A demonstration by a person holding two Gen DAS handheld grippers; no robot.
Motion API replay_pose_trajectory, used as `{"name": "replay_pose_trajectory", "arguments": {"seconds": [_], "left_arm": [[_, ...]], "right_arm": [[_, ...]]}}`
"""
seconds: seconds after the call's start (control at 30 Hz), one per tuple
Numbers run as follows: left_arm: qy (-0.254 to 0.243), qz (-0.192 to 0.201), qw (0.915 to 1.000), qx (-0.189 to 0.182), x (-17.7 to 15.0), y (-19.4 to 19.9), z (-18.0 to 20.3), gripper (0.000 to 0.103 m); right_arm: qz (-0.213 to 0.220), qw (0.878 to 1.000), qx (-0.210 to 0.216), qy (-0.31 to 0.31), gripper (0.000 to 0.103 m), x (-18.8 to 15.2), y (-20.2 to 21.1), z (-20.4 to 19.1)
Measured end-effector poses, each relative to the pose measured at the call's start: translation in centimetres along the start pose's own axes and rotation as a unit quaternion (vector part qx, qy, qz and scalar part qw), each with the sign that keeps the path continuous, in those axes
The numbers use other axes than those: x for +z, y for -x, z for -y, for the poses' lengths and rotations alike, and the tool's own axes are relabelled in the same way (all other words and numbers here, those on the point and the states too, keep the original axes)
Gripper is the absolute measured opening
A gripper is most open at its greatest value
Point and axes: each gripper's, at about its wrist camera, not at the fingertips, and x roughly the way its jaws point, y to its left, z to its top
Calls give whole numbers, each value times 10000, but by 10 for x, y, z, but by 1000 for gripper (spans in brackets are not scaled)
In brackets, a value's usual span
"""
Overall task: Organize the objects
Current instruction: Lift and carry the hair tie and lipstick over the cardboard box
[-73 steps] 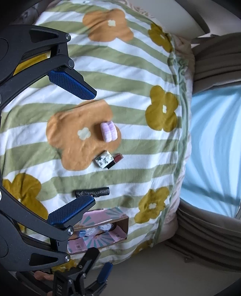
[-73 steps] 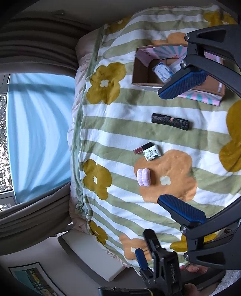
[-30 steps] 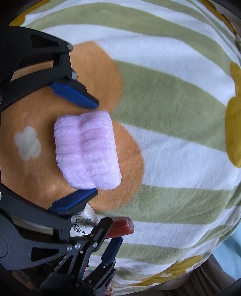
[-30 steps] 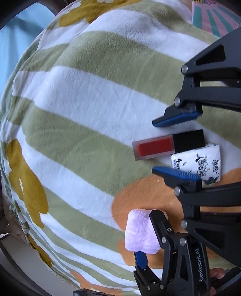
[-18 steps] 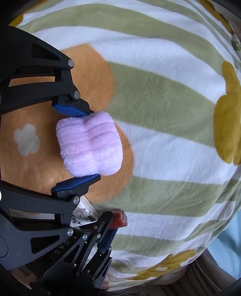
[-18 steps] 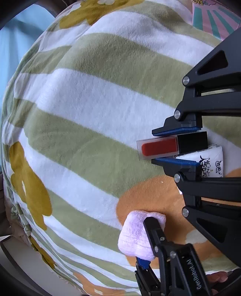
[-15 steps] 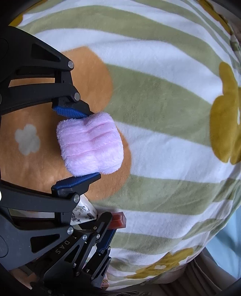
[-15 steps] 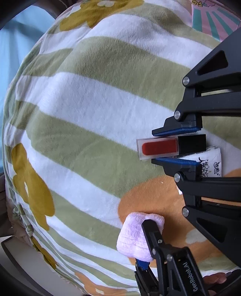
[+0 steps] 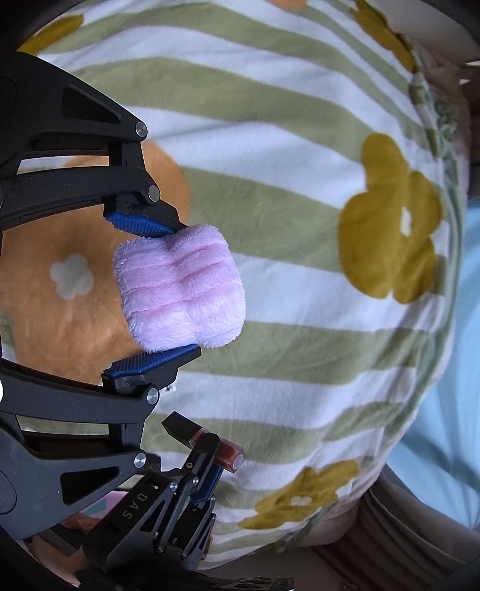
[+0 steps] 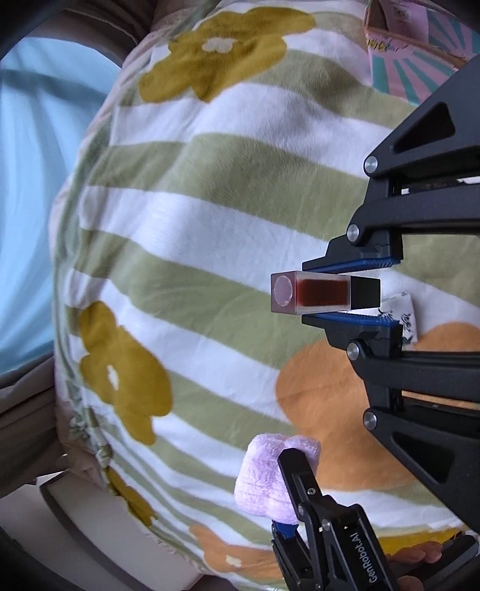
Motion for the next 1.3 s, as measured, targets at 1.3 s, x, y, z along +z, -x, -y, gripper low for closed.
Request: {"name": "replay_pose_trajectory", "arguments": {"seconds": [1.3], "left_arm": [[-657, 797, 9946, 113, -124, 249, 60, 50]], "right_arm": [[561, 9952, -22, -797, 18, -133, 253, -45]]}}
